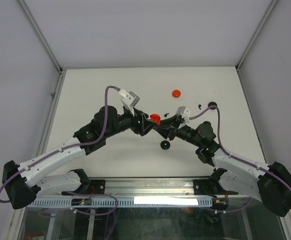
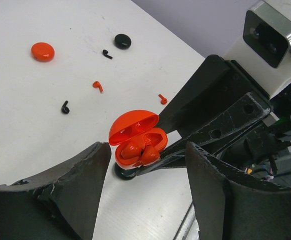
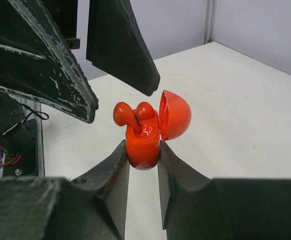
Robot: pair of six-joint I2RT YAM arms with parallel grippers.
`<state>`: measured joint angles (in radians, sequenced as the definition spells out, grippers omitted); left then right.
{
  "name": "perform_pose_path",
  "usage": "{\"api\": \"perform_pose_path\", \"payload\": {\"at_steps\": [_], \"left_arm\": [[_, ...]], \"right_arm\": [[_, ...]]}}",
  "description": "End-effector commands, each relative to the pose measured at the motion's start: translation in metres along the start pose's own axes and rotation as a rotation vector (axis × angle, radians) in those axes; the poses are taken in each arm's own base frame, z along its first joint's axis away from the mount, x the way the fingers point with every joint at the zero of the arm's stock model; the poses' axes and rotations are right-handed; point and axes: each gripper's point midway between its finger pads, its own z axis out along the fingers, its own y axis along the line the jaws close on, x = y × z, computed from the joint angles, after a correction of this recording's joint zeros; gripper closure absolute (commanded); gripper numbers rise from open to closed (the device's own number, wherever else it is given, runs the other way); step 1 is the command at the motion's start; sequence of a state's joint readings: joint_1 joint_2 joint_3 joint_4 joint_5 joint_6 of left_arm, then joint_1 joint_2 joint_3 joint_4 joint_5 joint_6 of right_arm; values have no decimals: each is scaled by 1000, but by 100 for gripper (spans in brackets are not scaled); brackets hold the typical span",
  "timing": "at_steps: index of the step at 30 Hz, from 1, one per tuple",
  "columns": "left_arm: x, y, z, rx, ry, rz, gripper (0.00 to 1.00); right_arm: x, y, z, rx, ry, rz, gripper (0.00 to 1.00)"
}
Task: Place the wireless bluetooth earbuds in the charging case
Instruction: Place the earbud in the charging case.
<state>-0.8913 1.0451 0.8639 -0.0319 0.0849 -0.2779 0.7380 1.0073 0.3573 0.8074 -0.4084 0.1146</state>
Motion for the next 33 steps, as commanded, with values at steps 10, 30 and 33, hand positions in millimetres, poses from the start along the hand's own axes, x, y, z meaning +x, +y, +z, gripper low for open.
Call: {"api": "perform_pose_path", "payload": {"at_steps": [10, 30, 33], "left_arm": [[-21, -24, -7, 73, -1, -65, 38], [-17, -38, -7, 143, 43, -85, 48], [-14, -37, -6, 142, 49, -86, 47]], "right_arm": [[-36, 6, 4, -22, -98, -37, 100], [-35, 7, 4, -22, -101, -34, 100], [-35, 7, 4, -23, -102, -33, 100]]}}
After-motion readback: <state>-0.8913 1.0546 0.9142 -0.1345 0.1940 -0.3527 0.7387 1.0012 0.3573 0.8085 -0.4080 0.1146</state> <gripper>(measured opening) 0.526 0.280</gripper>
